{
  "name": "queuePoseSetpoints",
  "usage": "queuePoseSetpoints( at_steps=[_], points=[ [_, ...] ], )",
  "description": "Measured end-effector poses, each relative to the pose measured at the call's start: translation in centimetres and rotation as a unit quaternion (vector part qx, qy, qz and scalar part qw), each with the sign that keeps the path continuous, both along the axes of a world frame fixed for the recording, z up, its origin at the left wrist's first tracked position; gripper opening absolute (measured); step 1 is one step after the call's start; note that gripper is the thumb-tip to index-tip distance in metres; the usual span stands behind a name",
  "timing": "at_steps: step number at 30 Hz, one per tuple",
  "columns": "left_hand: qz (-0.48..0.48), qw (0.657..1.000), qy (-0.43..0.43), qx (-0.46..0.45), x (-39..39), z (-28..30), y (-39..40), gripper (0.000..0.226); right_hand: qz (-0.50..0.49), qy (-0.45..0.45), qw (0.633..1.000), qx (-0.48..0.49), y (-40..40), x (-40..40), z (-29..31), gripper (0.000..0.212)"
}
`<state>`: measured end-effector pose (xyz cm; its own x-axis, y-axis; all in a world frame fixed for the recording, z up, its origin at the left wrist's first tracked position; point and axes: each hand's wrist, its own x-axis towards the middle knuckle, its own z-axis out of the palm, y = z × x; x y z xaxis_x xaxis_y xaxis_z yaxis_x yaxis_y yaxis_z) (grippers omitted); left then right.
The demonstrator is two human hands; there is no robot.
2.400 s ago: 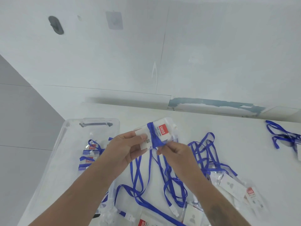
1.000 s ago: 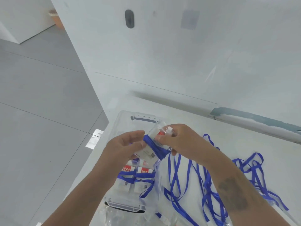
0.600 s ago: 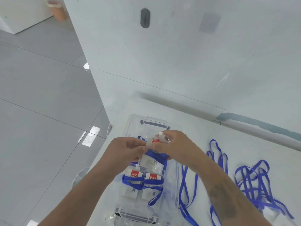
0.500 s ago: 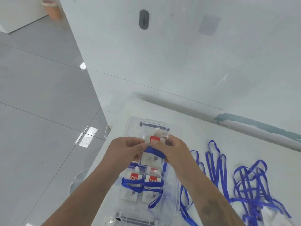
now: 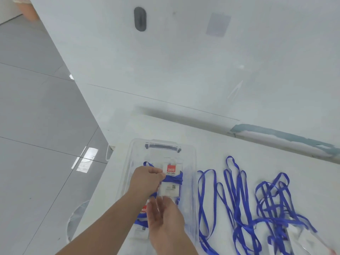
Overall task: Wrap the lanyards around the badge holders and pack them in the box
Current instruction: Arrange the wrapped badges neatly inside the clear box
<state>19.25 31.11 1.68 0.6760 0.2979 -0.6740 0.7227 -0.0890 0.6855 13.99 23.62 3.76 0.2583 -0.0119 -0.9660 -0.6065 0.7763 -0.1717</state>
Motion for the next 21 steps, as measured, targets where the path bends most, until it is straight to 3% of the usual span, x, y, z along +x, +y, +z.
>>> queuePoseSetpoints(
  at_steps=[10, 15, 21],
  points=[
    [-0.028, 0.997, 0.051, 0.049, 1.6, -3.8, -0.4, 0.018, 0.014, 0.033, 0.999, -0.028, 0.3, 1.2, -1.7, 0.029],
    [-0.051, 0.993, 0.045, 0.096, 1.7, -5.2, -0.6, 0.003, 0.003, 0.033, 0.999, -0.024, 0.1, 1.5, -2.1, 0.026],
    [-0.116, 0.971, 0.021, 0.21, 1.3, -5.8, -1.2, 0.021, -0.008, 0.022, 1.0, -0.001, -0.3, 1.2, -1.9, 0.025]
  ],
)
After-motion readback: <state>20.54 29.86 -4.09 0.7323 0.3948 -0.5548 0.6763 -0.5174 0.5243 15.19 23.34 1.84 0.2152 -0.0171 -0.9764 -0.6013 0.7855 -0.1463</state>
